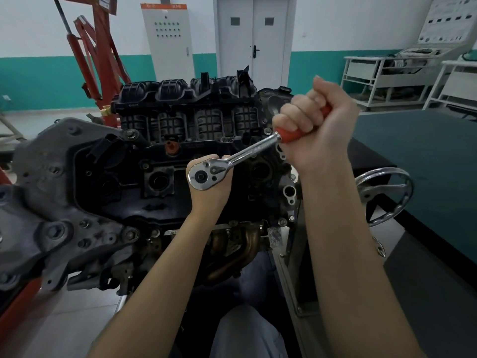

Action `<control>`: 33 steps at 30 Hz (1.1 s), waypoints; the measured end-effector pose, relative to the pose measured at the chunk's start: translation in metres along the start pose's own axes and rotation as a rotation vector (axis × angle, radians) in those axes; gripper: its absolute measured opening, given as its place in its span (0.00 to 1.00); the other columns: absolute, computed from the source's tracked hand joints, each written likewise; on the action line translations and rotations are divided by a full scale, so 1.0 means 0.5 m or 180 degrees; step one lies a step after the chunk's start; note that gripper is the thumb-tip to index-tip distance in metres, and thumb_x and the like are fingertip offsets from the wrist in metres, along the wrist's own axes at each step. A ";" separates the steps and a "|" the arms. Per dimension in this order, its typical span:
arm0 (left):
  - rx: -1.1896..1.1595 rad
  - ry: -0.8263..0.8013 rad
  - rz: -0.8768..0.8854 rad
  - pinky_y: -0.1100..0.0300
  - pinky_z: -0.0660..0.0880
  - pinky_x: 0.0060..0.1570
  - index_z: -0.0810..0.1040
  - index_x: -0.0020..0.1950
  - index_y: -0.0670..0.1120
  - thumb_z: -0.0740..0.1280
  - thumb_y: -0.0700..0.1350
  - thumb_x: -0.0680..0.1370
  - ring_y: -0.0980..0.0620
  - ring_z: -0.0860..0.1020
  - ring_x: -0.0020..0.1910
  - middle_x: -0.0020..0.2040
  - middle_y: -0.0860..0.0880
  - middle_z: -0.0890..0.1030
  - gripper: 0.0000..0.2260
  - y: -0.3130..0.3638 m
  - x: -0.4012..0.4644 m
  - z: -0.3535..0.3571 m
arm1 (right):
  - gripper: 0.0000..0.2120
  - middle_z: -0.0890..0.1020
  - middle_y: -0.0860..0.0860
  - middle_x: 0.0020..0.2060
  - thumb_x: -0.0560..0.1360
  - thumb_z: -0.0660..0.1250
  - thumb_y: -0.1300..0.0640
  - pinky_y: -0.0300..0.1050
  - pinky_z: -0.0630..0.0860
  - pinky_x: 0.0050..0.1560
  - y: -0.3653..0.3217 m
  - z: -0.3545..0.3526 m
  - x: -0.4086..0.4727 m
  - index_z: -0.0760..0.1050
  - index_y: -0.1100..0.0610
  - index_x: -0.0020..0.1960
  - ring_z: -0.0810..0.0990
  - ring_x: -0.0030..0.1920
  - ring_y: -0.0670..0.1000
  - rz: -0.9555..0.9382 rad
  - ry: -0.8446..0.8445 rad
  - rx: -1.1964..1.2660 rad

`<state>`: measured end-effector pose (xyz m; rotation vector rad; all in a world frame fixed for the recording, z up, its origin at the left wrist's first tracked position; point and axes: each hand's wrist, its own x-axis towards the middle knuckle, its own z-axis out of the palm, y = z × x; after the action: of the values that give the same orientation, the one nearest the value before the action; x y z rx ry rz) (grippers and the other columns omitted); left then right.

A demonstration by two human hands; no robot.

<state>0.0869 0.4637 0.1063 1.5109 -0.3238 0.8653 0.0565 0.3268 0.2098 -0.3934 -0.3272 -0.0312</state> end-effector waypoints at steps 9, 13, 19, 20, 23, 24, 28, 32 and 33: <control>-0.0050 0.0099 -0.0226 0.67 0.57 0.24 0.57 0.25 0.46 0.65 0.43 0.73 0.58 0.56 0.21 0.21 0.54 0.59 0.21 0.004 -0.004 -0.005 | 0.17 0.60 0.46 0.18 0.71 0.58 0.58 0.39 0.65 0.24 0.076 -0.077 -0.163 0.60 0.53 0.25 0.59 0.20 0.46 -0.1027 0.0448 0.0689; 0.0121 0.0128 -0.0250 0.71 0.56 0.23 0.57 0.26 0.49 0.64 0.43 0.74 0.59 0.59 0.20 0.19 0.58 0.60 0.21 -0.006 0.004 -0.006 | 0.17 0.60 0.46 0.17 0.72 0.57 0.60 0.36 0.61 0.24 0.034 -0.048 -0.093 0.60 0.53 0.24 0.58 0.19 0.46 -0.0734 0.0197 0.0337; 0.0137 0.0063 -0.0508 0.73 0.63 0.24 0.64 0.26 0.57 0.66 0.47 0.73 0.61 0.67 0.21 0.20 0.60 0.68 0.18 -0.021 -0.001 -0.001 | 0.20 0.61 0.46 0.17 0.77 0.57 0.62 0.33 0.60 0.22 -0.008 0.018 0.018 0.61 0.55 0.27 0.58 0.18 0.45 0.0039 0.0005 -0.0194; 0.0170 0.0082 -0.0535 0.73 0.64 0.25 0.64 0.29 0.57 0.66 0.48 0.74 0.62 0.68 0.22 0.20 0.61 0.69 0.16 -0.018 -0.002 -0.001 | 0.20 0.61 0.46 0.17 0.77 0.57 0.62 0.34 0.60 0.22 -0.007 0.019 0.014 0.61 0.55 0.27 0.58 0.18 0.45 0.0036 -0.0005 -0.0155; 0.0211 0.0184 -0.0203 0.70 0.57 0.24 0.59 0.27 0.48 0.64 0.44 0.73 0.59 0.61 0.21 0.20 0.57 0.62 0.19 -0.011 0.001 -0.003 | 0.20 0.61 0.46 0.18 0.77 0.57 0.61 0.34 0.59 0.23 0.012 -0.009 -0.037 0.61 0.53 0.26 0.57 0.19 0.45 -0.0336 0.0079 0.0063; 0.0185 0.0191 -0.0206 0.69 0.56 0.23 0.58 0.26 0.47 0.64 0.44 0.73 0.59 0.59 0.21 0.20 0.57 0.60 0.19 -0.005 0.001 -0.003 | 0.20 0.60 0.46 0.18 0.76 0.57 0.61 0.35 0.60 0.24 0.024 -0.023 -0.065 0.61 0.53 0.26 0.57 0.19 0.45 -0.0529 0.0142 0.0162; -0.0086 0.0083 -0.0208 0.69 0.57 0.24 0.57 0.27 0.48 0.65 0.41 0.73 0.60 0.56 0.21 0.21 0.58 0.59 0.20 0.004 -0.003 -0.005 | 0.17 0.60 0.46 0.18 0.71 0.57 0.58 0.37 0.65 0.25 0.071 -0.066 -0.157 0.61 0.53 0.25 0.59 0.20 0.46 -0.1006 0.0331 0.0601; 0.0065 0.0079 -0.0220 0.70 0.57 0.23 0.56 0.25 0.50 0.64 0.42 0.73 0.59 0.57 0.20 0.20 0.58 0.59 0.21 -0.003 0.004 -0.003 | 0.16 0.60 0.46 0.18 0.70 0.58 0.59 0.37 0.63 0.24 0.046 -0.061 -0.122 0.60 0.53 0.24 0.58 0.19 0.46 -0.0890 0.0241 0.0472; 0.0123 0.0085 -0.0216 0.71 0.57 0.24 0.57 0.24 0.51 0.64 0.43 0.73 0.59 0.59 0.20 0.19 0.58 0.61 0.21 -0.007 0.006 -0.003 | 0.16 0.60 0.46 0.18 0.70 0.59 0.59 0.36 0.62 0.24 0.031 -0.051 -0.098 0.60 0.53 0.24 0.58 0.19 0.46 -0.0767 0.0197 0.0366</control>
<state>0.0907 0.4666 0.1055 1.5362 -0.2361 0.8413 0.0196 0.3295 0.1660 -0.2370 -0.3122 -0.2588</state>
